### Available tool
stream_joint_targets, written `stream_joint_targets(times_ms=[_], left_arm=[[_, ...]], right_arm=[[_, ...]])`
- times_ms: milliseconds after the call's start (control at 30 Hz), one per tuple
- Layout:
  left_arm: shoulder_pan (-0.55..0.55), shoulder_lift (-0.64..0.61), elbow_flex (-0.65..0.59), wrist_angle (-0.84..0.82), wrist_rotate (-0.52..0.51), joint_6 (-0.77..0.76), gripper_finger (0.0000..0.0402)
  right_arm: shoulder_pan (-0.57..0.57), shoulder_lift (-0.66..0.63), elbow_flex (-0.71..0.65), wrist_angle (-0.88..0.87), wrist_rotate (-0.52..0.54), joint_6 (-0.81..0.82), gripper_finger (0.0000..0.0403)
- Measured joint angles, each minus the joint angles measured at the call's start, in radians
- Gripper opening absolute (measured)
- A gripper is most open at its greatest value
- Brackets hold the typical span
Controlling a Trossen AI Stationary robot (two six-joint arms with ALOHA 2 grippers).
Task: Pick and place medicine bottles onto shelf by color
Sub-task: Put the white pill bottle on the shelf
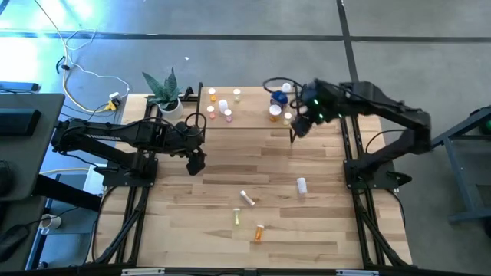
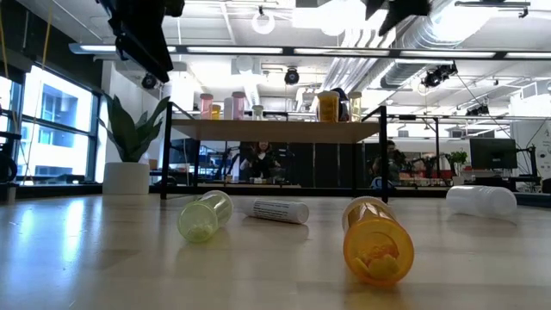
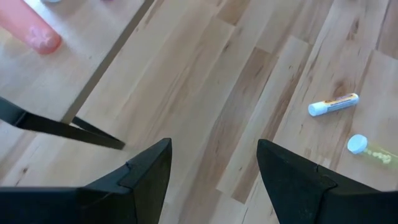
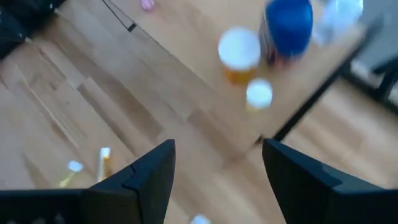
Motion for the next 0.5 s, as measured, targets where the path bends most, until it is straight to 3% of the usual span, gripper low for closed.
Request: stream_joint_targets(times_ms=[267,500], left_arm=[[0.0,0.0,0.0,0.002,0.0,0.008,0.0227],[0.0,0.0,0.0,0.001,0.0,0.009,0.0227]], right_arm=[[0.193,-0.165,-0.289,0.086,0.08,0.42,0.0231],[0.342,-0.173,-0.457,0.151,0.081,0.73,0.0231]])
